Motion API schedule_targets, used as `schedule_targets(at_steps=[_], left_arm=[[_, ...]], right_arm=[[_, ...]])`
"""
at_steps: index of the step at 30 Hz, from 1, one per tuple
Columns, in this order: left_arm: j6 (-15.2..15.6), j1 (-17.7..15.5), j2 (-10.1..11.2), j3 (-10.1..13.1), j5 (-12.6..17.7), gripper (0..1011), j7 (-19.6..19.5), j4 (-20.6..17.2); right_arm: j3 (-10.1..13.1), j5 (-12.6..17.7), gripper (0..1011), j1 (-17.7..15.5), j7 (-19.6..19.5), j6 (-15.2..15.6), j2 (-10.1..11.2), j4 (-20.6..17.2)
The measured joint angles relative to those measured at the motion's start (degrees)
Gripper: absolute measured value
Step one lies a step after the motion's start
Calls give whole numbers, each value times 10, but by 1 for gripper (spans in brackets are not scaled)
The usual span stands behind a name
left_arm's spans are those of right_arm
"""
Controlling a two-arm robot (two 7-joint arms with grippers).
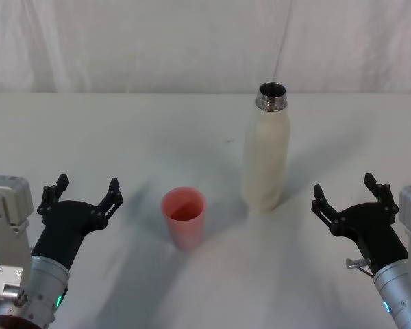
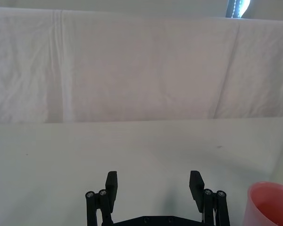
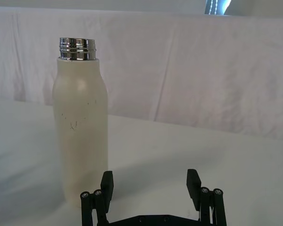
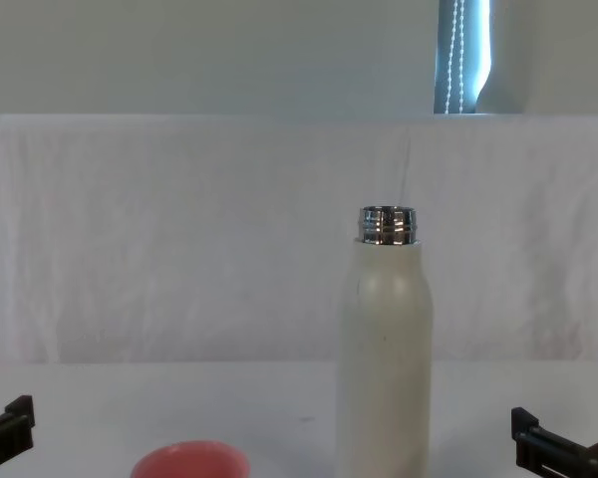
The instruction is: Grasp the thermos with one hand and pour water into the cup lid.
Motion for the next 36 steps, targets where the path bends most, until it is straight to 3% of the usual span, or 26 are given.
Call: schedule_targets(at_steps=[36], left_arm=[[0, 0, 0, 0, 0, 1001, 0, 0]], right_arm=[[1, 0, 1001, 0, 0, 0, 0, 0]])
